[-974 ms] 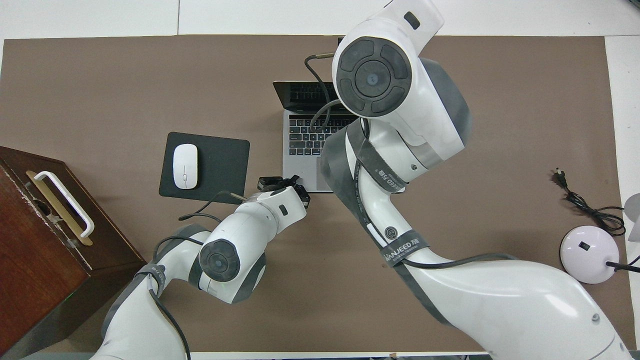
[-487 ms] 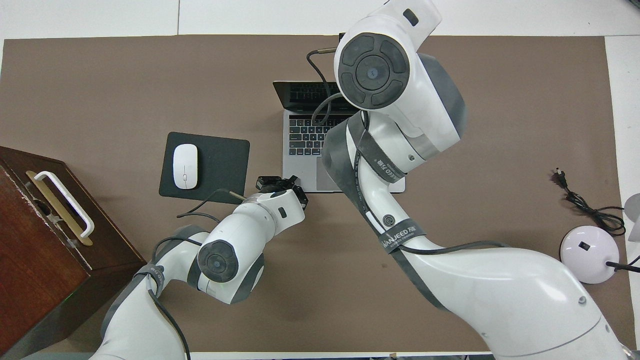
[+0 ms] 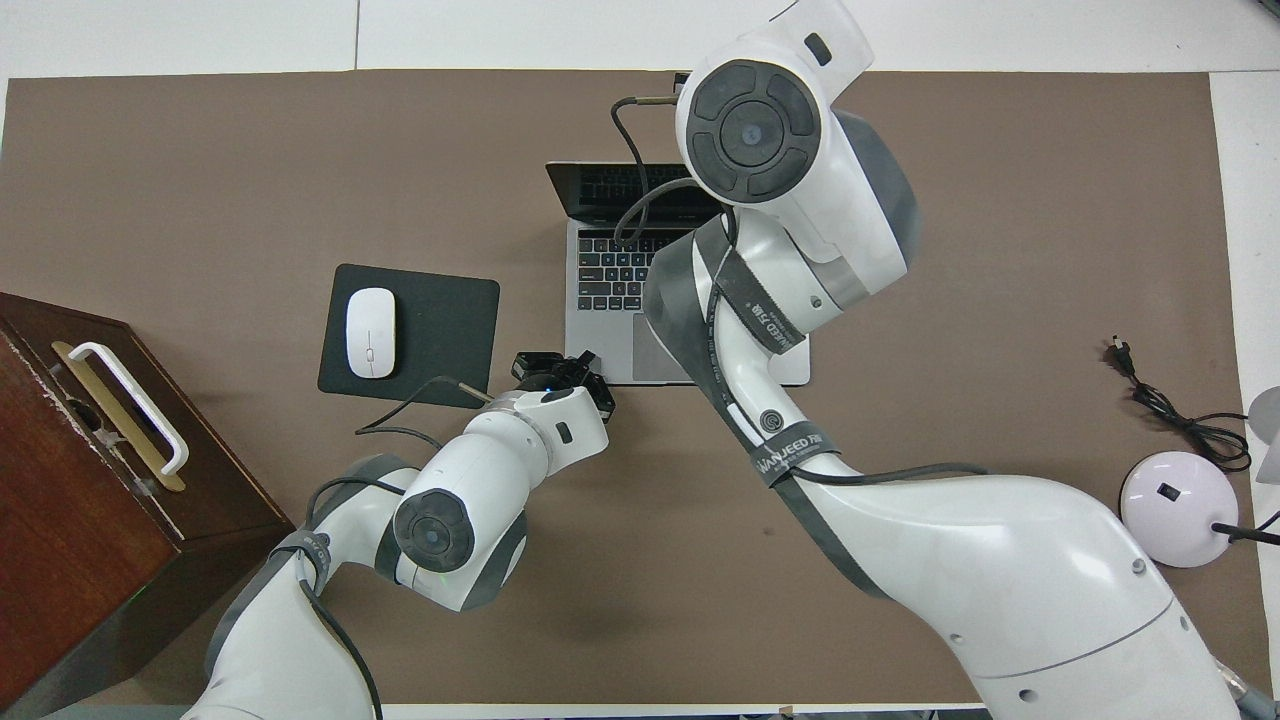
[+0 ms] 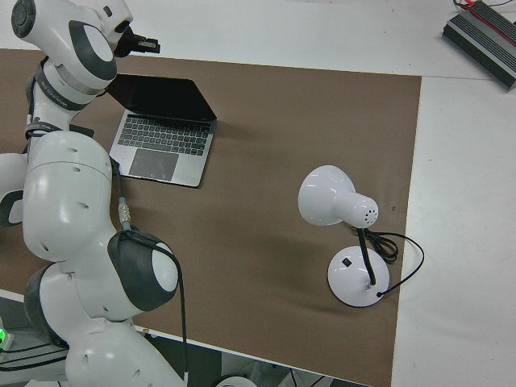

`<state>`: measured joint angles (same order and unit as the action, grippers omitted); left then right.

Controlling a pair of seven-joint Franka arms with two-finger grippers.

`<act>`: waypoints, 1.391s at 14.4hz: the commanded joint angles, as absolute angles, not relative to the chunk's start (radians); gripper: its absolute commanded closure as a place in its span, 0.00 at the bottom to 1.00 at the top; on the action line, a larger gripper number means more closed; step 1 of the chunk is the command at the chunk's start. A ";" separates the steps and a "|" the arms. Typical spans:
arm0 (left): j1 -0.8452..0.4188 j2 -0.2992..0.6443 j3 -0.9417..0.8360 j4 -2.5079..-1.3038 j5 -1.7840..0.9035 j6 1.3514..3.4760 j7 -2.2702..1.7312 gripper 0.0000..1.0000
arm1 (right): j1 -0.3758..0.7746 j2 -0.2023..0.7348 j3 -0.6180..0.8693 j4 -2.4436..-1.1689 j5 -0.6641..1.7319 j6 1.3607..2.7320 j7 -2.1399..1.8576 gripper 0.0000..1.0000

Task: Close laptop with both arms
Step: 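Push the laptop lid top down and away with the right gripper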

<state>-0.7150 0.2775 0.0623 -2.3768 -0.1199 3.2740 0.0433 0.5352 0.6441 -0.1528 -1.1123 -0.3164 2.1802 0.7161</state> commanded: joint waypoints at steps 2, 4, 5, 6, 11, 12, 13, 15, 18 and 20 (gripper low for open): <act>-0.672 0.348 0.072 -2.387 -0.126 3.306 0.123 1.00 | 0.515 0.660 -0.137 -1.078 -0.281 2.120 0.718 1.00; -0.657 0.350 0.072 -2.387 -0.126 3.306 0.153 1.00 | 0.515 0.652 -0.138 -1.078 -0.200 2.089 0.704 1.00; -0.654 0.356 0.072 -2.388 -0.126 3.306 0.163 1.00 | 0.515 0.650 -0.138 -1.078 -0.187 2.080 0.698 1.00; -0.655 0.365 0.072 -2.387 -0.127 3.306 0.164 1.00 | 0.515 0.650 -0.138 -1.078 -0.186 2.077 0.689 1.00; -0.655 0.406 0.072 -2.388 -0.126 3.359 0.167 1.00 | 0.515 0.649 -0.137 -1.078 -0.141 2.039 0.670 1.00; -0.655 0.408 0.072 -2.388 -0.126 3.359 0.169 1.00 | 0.515 0.649 -0.137 -1.078 -0.138 2.039 0.670 1.00; -0.655 0.408 0.072 -2.388 -0.126 3.359 0.169 1.00 | 0.514 0.649 -0.137 -1.078 -0.137 2.036 0.670 1.00; -0.655 0.410 0.072 -2.388 -0.126 3.359 0.170 1.00 | 0.512 0.649 -0.135 -1.078 -0.133 2.013 0.666 1.00; -0.655 0.411 0.072 -2.387 -0.123 3.359 0.181 1.00 | 0.506 0.646 -0.137 -1.078 -0.036 1.987 0.658 1.00; -0.655 0.414 0.072 -2.388 -0.123 3.359 0.190 1.00 | 0.505 0.646 -0.137 -1.078 -0.029 1.980 0.658 1.00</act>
